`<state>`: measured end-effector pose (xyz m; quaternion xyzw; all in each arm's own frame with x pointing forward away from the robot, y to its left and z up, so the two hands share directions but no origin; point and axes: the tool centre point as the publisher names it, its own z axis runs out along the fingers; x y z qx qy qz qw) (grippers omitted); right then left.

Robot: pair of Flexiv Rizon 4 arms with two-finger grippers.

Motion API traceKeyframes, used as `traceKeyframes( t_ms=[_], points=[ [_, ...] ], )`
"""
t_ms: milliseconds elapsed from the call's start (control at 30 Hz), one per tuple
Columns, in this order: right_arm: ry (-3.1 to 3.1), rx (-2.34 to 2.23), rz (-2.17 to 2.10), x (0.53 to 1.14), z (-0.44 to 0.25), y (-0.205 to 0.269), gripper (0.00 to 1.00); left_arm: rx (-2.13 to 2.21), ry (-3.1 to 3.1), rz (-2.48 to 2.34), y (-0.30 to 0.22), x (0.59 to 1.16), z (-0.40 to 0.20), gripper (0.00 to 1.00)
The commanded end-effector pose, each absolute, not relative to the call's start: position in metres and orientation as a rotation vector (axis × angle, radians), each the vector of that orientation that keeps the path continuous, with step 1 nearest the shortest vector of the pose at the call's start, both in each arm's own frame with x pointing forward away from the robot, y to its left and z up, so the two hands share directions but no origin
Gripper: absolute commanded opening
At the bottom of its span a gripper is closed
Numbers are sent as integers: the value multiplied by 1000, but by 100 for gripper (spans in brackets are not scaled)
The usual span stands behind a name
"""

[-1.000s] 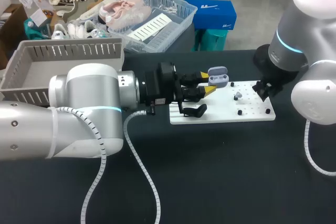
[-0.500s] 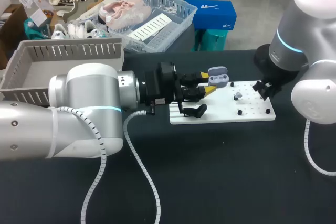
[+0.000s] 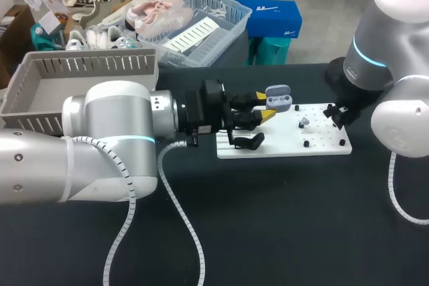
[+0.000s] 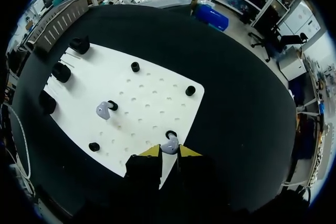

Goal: Pick up each earbud case from the left stands, insert the matching earbuds, close the lid, and place the case in the box.

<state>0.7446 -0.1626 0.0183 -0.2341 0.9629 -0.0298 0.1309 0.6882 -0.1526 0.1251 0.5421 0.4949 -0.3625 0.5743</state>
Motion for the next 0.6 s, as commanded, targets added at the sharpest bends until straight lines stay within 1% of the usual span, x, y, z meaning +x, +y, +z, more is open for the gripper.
traceKeyframes(
  t_ms=[33, 300, 600],
  points=[
    [2788, -663, -90, 739, 30, -158, 0, 1265, 1159, -845, -153, 688, 124, 0],
    [2726, -628, -83, 719, 62, -163, 0, 1265, 1159, -845, -153, 688, 124, 0],
    [2650, -674, 14, 682, 93, -146, 0, 1265, 1159, -845, -153, 688, 124, 0]
  ],
)
